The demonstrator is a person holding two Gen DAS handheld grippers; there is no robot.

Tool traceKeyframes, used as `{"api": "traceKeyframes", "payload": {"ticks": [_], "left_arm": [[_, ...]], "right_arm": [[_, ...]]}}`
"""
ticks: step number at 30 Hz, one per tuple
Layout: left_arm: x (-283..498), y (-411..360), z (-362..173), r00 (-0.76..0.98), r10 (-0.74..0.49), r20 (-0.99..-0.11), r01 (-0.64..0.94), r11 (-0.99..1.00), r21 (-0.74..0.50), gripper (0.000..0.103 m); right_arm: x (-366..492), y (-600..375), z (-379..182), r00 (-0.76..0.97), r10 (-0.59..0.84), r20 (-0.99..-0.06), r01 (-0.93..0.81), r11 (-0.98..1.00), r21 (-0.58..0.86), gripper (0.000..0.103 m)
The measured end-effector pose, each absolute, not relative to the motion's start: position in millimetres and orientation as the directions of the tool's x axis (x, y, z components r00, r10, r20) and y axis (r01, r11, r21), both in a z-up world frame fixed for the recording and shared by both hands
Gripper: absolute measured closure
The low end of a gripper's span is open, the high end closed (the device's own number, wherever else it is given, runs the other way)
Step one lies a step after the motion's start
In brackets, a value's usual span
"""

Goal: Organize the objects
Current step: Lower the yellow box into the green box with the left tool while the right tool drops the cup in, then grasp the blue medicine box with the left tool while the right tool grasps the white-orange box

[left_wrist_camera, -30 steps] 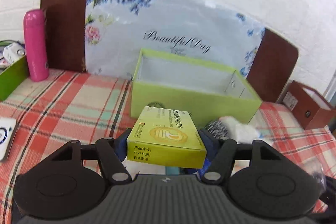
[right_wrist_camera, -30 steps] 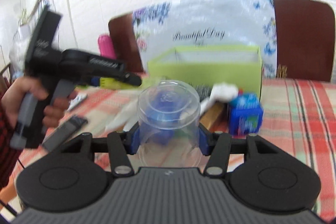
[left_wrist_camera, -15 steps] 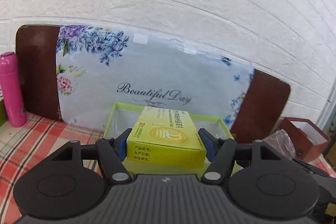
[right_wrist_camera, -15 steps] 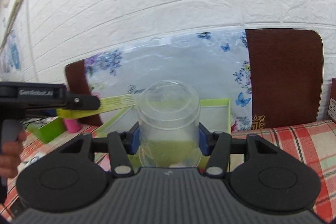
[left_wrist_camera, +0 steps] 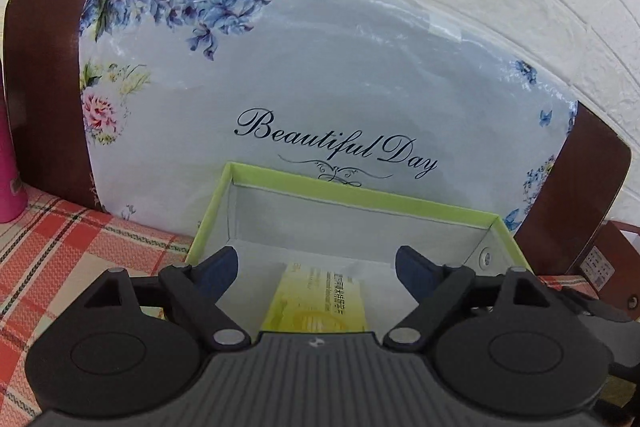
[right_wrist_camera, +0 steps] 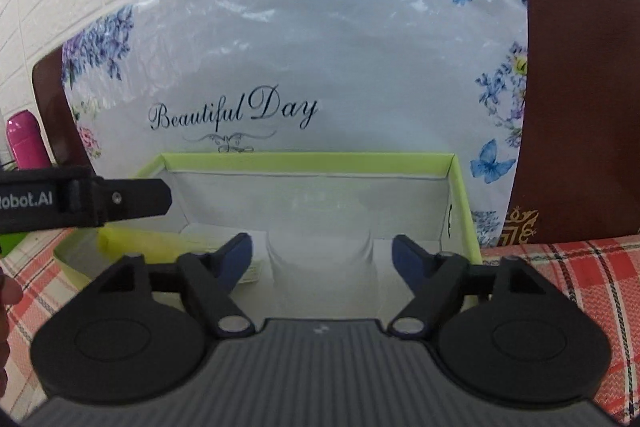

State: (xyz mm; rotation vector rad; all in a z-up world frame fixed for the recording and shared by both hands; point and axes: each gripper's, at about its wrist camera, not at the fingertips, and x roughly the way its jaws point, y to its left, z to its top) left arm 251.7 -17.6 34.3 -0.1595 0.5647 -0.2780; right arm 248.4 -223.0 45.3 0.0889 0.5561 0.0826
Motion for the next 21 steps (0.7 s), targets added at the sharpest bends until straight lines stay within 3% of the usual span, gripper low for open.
{"api": "traceKeyframes", "payload": {"ticks": [3,6,9,12,16,21], "left_arm": [[232,-8,46,0.828,-0.304,-0.472,0.218,0.949,-0.228,0.014],[202,-6,66,0.849,-0.279,-0.448,0.213,0.958,-0.192,0.014],[173,-5,75,0.846,-0.246,-0.474,0.183,0.967,-0.175,0.014],[139,-2,67,0.843,-0.251,-0.475,0.191,0.966,-0.172,0.014],[101,-4,44,0.833,-0.232,-0.503,0.181,0.972,-0.148,0.014],[66,-5,13,0.804,-0.223,-0.552,0.173,0.975,-0.142,0.014]], "right_arm": [[228,-231,58,0.879,0.092,-0.467,-0.055,0.994,0.093,0.017],[189,-244,88,0.937,0.048,-0.345,-0.02,0.996,0.086,0.001],[141,-255,113,0.966,0.033,-0.255,-0.011,0.996,0.089,0.0],[98,-262,119,0.972,0.047,-0.23,-0.02,0.993,0.115,0.0],[52,-259,103,0.961,0.033,-0.273,-0.007,0.995,0.096,0.0],[14,-252,66,0.907,0.008,-0.422,0.043,0.993,0.111,0.0]]}}
